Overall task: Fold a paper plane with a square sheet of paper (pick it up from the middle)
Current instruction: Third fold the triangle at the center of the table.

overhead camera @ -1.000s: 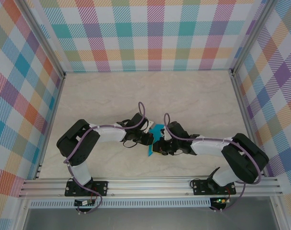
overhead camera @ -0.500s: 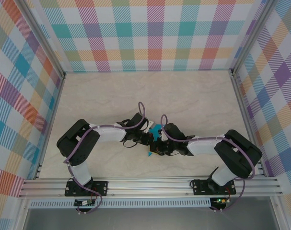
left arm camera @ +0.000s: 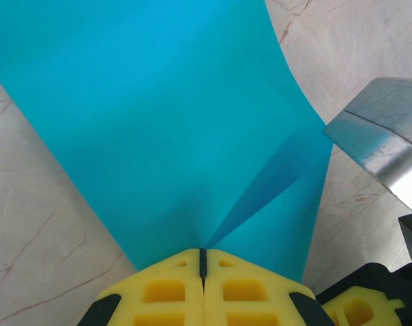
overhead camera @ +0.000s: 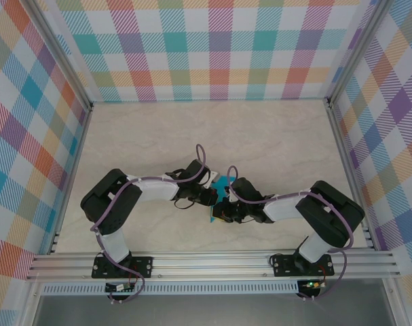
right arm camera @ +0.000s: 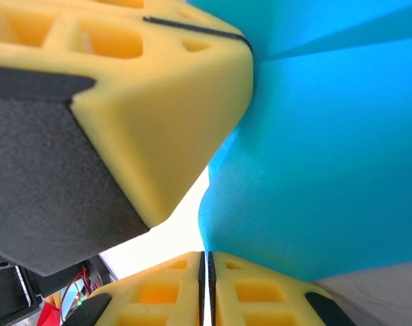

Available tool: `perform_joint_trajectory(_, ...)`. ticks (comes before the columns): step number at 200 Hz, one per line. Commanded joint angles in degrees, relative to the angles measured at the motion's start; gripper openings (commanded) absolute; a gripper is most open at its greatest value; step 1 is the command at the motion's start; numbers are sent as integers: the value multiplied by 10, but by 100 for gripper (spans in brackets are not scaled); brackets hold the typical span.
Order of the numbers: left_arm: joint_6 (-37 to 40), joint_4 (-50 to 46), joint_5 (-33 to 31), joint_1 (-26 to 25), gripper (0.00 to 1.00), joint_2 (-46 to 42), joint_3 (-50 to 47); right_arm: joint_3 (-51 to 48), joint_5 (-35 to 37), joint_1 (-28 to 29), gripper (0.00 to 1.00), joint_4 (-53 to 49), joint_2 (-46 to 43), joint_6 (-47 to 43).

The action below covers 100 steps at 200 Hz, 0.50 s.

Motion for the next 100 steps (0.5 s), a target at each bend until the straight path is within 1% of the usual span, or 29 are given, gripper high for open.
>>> perform_joint_trajectory(1, 10, -35, -7, 2, 0, 28, -1, -7, 6, 5, 13, 22, 1, 3)
perform_joint_trajectory(28, 11, -39, -7, 2, 0, 24, 2, -7, 17, 4, 14, -3, -34, -6)
perform_joint_trajectory(54, 12, -44, -6, 3, 0, 17, 4, 11, 57, -7, 14, -103, -94, -47)
perform_joint_trajectory(74, 12, -44, -5, 3, 0, 13, 4, 10, 96, -40, 15, -181, -143, -63)
perform_joint_trajectory(89, 13, -45, -5, 2, 0, 12, 4, 7, 101, -78, 16, -209, -169, -77)
perform_joint_trajectory(100, 12, -45, -4, 2, 0, 13, 5, 22, 105, -105, 18, -240, -176, -97)
